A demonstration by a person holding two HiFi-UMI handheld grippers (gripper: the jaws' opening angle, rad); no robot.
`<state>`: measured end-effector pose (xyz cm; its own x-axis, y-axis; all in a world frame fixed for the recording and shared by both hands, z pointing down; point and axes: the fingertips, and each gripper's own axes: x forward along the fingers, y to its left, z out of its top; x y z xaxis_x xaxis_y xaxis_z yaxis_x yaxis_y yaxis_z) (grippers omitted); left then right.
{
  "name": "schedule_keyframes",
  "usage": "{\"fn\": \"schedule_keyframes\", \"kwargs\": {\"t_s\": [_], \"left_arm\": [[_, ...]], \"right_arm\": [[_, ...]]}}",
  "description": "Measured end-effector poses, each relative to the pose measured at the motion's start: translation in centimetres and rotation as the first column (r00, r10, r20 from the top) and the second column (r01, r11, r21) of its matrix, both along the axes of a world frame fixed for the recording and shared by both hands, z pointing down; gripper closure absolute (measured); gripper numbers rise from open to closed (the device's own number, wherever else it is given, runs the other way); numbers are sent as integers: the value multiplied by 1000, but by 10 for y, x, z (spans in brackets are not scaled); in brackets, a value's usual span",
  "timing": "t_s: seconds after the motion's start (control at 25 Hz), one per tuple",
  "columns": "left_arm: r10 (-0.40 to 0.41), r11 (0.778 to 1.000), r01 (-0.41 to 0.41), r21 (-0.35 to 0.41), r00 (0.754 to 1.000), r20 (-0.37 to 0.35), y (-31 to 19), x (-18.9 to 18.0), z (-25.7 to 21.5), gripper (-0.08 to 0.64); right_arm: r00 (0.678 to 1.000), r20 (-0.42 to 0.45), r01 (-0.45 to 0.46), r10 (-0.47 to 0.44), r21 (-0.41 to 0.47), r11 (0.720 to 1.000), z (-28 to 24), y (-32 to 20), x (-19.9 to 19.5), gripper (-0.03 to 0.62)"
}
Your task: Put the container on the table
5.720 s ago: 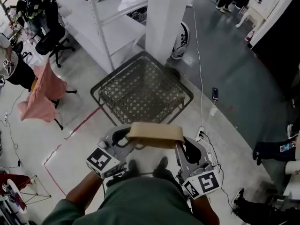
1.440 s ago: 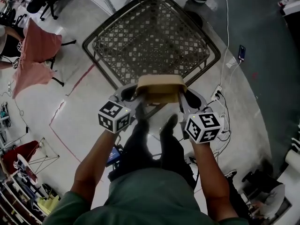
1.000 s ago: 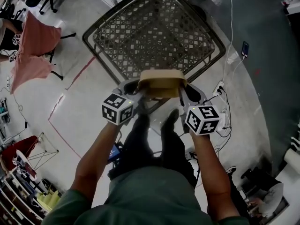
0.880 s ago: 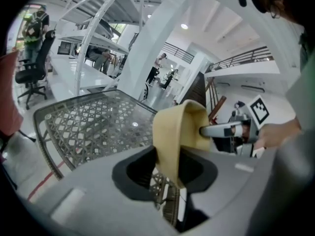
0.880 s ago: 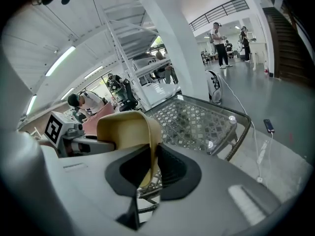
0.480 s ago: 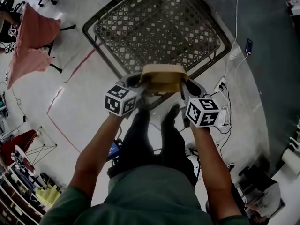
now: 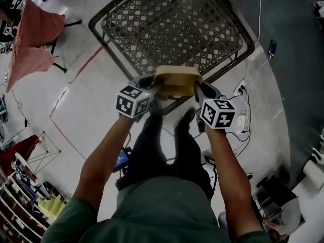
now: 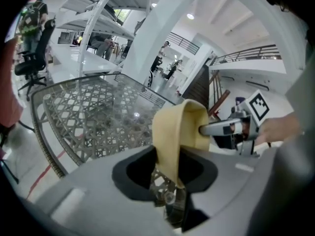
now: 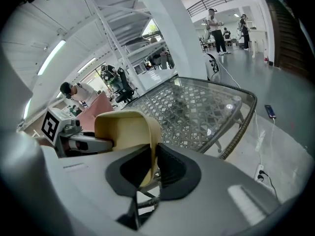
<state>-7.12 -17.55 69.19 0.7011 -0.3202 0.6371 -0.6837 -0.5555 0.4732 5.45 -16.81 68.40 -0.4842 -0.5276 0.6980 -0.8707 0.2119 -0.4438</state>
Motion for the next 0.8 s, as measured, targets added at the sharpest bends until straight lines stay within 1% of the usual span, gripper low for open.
{"fn": "schedule_keyframes", "kwargs": {"t_s": [0.36,0.56,0.8], "left_arm": [[30,999,-29,-17,999,28,0,1,23,453],[49,999,-48,-22,998,48,1,3,32,453],[65,998,-63,-28,993,100,4,0,46,453]], "right_arm": [[1000,7,0,1,-51,999,26,4,1,555],[1000,-2,0,0,-72,997,37,8,2,555],[1000,-20,4,-6,-99,995,48,12,-1,555]]}}
